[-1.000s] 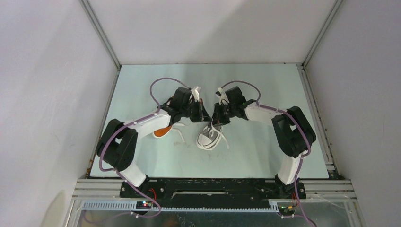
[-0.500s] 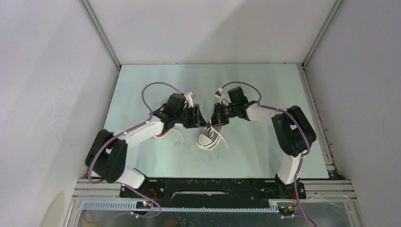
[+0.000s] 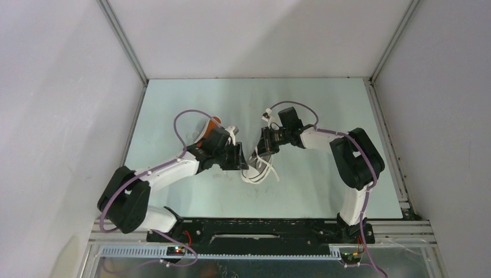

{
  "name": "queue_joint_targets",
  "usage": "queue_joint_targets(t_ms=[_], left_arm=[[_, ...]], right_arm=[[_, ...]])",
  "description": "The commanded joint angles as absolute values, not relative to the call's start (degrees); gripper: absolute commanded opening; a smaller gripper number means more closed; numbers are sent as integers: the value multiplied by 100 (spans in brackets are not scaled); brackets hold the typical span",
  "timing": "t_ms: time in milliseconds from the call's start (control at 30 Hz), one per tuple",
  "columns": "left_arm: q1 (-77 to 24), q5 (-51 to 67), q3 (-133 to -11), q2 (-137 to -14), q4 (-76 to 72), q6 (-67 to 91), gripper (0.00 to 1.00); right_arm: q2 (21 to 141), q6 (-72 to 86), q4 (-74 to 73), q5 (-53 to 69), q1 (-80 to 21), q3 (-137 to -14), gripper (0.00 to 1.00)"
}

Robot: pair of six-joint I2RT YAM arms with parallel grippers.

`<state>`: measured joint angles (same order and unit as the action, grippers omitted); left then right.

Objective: Tie the shoes

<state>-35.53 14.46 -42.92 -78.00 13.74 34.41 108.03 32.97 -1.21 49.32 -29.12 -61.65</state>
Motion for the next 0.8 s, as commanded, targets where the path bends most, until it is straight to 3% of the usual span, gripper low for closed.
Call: queue_joint_targets(t_ms=[0, 300, 433, 533, 767], left_arm=[[-3712, 1166, -4678, -8085, 1398, 3285, 47], [-3883, 1063, -4896, -8445, 1472, 3201, 44], [-3926, 954, -4979, -8586, 1591, 3143, 31], [-3921, 1004, -5058, -8787, 1587, 3093, 3], [-3923, 1206, -4979, -8858, 1304, 3027, 0]], right_arm=[[10859, 3326, 143, 5078, -2920, -6179, 10], [10842, 3309, 86, 5081, -2930, -6178, 14], [10850, 3309, 80, 5088, -2951, -6178, 15], [10855, 3309, 51, 5077, -2974, -6178, 17], [10859, 3301, -70, 5004, -2931, -6179, 22]])
